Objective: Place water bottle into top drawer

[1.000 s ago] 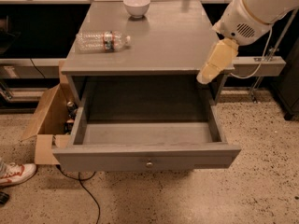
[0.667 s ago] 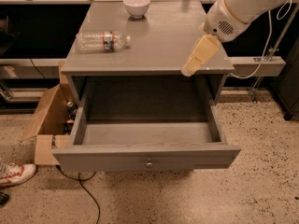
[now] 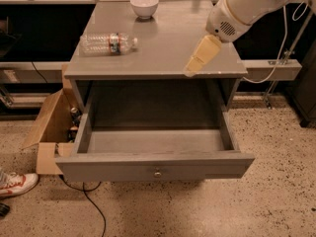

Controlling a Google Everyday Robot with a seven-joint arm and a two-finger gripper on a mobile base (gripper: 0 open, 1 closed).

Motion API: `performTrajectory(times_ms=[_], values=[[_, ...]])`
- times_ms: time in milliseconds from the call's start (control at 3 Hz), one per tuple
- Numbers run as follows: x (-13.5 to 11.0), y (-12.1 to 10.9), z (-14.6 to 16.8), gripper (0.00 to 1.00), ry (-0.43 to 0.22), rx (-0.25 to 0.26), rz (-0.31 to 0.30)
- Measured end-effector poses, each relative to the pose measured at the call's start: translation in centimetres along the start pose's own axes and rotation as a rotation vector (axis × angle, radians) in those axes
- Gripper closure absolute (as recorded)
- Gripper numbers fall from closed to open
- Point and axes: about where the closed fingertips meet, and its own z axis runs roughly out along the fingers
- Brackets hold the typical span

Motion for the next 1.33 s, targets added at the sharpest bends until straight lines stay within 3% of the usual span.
performTrajectory(times_ms=[333, 667, 1333], values=[[-2.9, -2.2, 2.8, 0.0, -0.075, -0.004, -0.016], [-5.3, -4.5, 5.0, 0.0, -0.134, 0.019, 0.006], [-9.0, -7.8, 9.2, 0.0, -0.189, 0.049, 0.066]])
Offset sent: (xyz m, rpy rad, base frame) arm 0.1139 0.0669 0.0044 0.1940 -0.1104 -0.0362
